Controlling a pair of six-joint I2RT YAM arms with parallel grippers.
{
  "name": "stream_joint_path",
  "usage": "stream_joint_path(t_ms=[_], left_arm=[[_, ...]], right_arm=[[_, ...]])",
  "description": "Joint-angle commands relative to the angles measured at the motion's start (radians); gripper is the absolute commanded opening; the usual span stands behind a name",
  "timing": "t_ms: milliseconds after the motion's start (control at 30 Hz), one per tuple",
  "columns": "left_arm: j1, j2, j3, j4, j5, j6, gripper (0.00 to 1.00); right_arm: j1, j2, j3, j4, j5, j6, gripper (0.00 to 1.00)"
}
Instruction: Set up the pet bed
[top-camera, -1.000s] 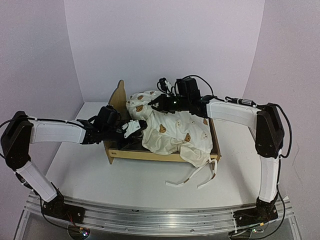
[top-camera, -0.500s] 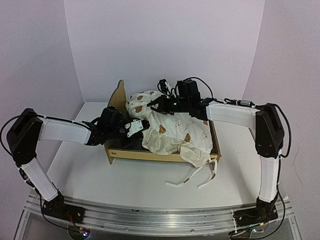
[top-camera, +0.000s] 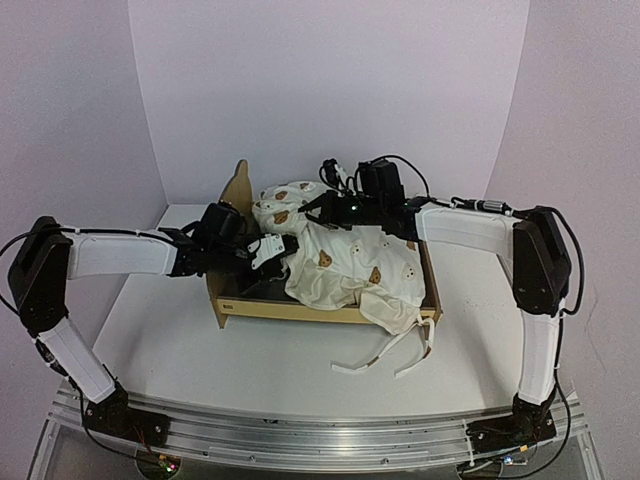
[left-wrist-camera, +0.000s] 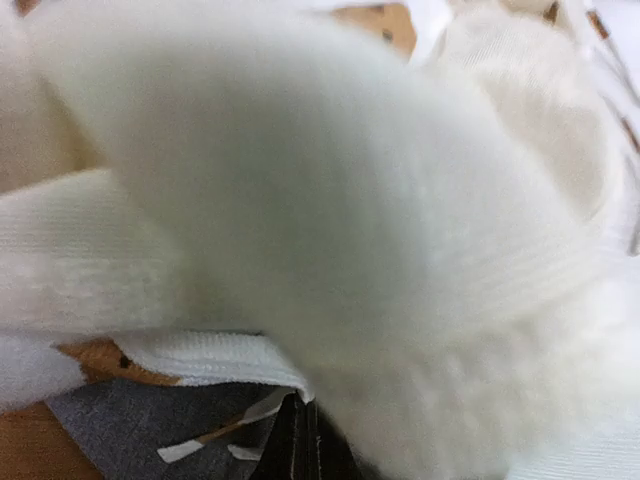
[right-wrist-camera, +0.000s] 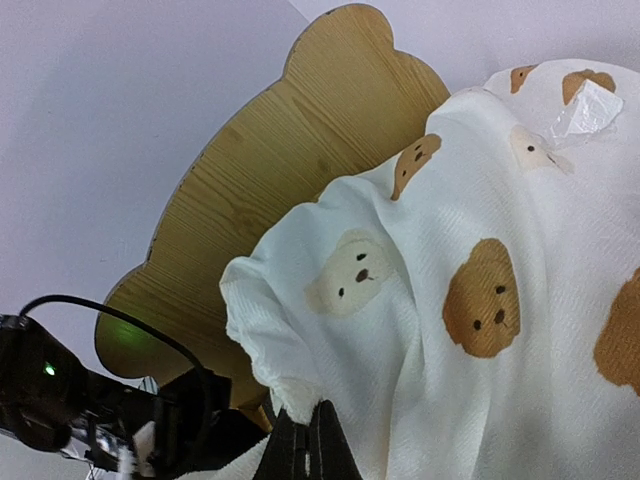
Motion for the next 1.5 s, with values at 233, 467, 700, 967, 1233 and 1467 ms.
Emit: stream_joint_path(t_ms=[233, 467, 700, 967, 1233, 1467], left_arm=[[0.013, -0.285, 0.117, -0.392, 0.303, -0.276, 0.0], [0.02, -0.245, 0.02, -0.154, 0.217, -0.255, 0.0], [0.06, -0.165, -0.016, -0.084, 0.202, -0.222, 0.0], [0.071, -0.151, -0.039, -0.132, 0.279, -0.255, 0.0], [0.066, -0.154, -0.071, -0.199, 0.326, -0.302, 0.0], [0.064, -0.097, -0.102, -0.111, 0.242, -0.206, 0.0]], right_arm=[[-0.016, -0.08, -0.012, 0.047, -0.003, 0.014, 0.0], [-0.013, -0.051, -0.003, 0.061, -0.024, 0.048, 0.0], [-0.007, -0.055, -0.025, 0.069, -0.027, 0.056, 0.0], [0.002, -0.058, -0.036, 0.071, -0.029, 0.063, 0.0], [0.01, -0.046, -0.036, 0.072, -0.025, 0.07, 0.0], [0.024, -0.034, -0.035, 0.071, -0.024, 0.074, 0.0]])
